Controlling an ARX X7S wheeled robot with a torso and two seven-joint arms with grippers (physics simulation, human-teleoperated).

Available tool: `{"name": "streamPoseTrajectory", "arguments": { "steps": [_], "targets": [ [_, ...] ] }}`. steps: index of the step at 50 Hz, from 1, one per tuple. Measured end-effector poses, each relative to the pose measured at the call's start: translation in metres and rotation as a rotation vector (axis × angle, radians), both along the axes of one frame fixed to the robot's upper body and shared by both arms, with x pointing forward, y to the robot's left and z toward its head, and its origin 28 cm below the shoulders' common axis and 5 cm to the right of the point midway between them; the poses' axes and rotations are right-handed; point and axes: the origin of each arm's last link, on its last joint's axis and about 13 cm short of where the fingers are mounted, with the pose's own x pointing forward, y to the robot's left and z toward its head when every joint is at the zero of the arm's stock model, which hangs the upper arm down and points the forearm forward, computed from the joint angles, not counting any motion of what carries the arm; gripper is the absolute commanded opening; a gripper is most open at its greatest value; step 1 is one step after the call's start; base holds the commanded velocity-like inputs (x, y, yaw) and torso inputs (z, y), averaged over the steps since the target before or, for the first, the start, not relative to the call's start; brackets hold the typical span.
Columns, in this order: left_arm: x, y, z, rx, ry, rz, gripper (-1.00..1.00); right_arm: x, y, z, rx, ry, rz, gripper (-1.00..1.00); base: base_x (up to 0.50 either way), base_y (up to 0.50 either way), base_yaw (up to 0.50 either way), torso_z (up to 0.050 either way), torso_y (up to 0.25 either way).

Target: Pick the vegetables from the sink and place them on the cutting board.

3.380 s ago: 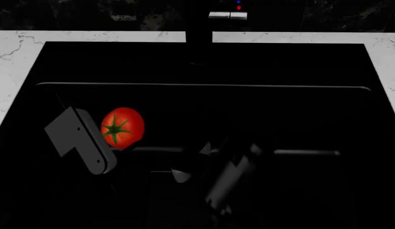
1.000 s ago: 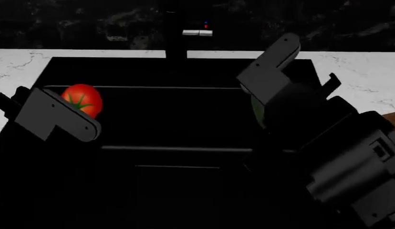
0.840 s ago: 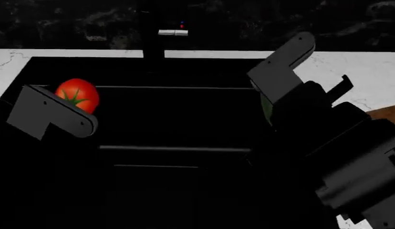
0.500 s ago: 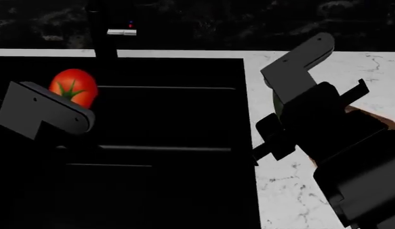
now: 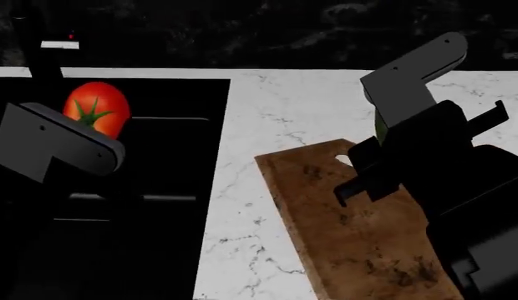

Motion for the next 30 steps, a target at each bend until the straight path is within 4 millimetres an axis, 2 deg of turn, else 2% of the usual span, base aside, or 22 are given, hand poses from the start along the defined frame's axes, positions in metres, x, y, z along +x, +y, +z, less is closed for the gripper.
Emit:
{"name": "streamPoseTrajectory", "arguments": {
  "steps": [21, 30],
  "targets": [
    [-0.002, -0.005, 0.004, -0.071, 0.003, -0.009, -1.00, 0.000, 0.000, -0.004, 0.034, -0.006, -0.017, -1.00, 0.09, -0.50, 0.00, 0.000, 0.001],
    [-0.001, -0.012, 0.010, -0.104, 0.013, -0.017, -1.00, -0.006, 0.004, -0.001, 0.090, -0.030, 0.004, -1.00, 0.00, 0.00, 0.00, 0.000, 0.001]
  ]
}}
